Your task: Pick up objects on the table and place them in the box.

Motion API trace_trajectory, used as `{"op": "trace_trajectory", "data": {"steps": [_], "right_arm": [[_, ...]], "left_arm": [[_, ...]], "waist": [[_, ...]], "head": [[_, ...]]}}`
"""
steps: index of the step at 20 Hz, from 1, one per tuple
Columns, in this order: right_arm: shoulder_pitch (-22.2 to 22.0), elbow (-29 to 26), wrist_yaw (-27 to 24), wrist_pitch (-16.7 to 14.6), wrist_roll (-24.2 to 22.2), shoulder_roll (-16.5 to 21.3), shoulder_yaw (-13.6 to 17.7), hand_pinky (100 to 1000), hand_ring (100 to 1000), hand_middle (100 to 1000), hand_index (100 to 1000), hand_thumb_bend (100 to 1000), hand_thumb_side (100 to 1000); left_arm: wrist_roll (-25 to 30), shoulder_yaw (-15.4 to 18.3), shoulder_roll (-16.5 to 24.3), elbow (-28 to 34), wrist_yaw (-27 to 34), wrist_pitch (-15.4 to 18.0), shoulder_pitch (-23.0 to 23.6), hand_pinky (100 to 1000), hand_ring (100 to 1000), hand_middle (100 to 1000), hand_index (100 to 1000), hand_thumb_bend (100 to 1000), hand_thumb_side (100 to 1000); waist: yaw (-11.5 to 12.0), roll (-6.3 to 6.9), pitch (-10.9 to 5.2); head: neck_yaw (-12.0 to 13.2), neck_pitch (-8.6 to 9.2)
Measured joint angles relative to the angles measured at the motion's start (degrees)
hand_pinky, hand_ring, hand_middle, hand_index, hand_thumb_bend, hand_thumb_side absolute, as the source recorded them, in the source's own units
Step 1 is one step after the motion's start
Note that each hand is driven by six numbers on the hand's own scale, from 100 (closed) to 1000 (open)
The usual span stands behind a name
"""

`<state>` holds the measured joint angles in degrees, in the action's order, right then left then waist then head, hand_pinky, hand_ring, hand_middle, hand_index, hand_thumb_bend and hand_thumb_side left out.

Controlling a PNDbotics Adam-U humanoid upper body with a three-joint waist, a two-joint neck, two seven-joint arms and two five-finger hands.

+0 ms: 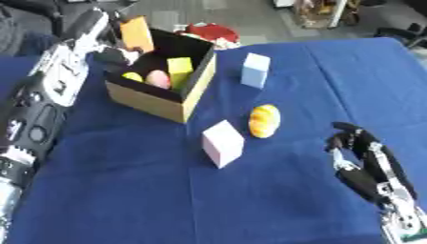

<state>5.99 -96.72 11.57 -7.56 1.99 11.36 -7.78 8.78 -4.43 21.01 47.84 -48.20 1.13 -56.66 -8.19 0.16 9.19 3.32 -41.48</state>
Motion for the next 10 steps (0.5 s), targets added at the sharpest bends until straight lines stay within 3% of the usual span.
{"op": "trace_trajectory", "data": {"steps": [1, 2, 6, 10], "right_arm": [[0.0, 0.01, 0.0, 0.0, 0.0, 0.0, 0.0, 811, 585, 571, 818, 100, 308], [0.0, 0.01, 0.0, 0.0, 0.0, 0.0, 0.0, 811, 585, 571, 817, 100, 309], [0.0, 0.02, 0.0, -0.06, -0.07, -0.01, 0.0, 811, 586, 571, 818, 100, 310], [-0.01, 0.02, 0.0, -0.12, -0.13, -0.01, 0.0, 812, 586, 571, 818, 100, 312]], "left_arm": [[0.43, -0.06, -0.24, -0.48, -0.84, 0.42, 0.0, 697, 621, 618, 798, 527, 317], [0.82, -0.16, -0.37, -0.75, -1.51, 0.82, 0.02, 729, 677, 689, 842, 619, 414], [1.06, -0.34, -0.37, -0.37, -2.82, 1.78, 0.06, 788, 761, 810, 919, 731, 543], [0.71, -0.34, 0.23, 2.4, -1.13, 2.43, 0.2, 799, 772, 840, 927, 741, 578]], "waist": [[0.0, 0.0, 0.0], [0.0, 0.0, 0.0], [0.21, 0.0, 0.0], [0.49, 0.0, 0.0]], "head": [[0.0, 0.0], [-0.01, 0.0], [-0.01, 0.0], [-0.07, 0.0]]}}
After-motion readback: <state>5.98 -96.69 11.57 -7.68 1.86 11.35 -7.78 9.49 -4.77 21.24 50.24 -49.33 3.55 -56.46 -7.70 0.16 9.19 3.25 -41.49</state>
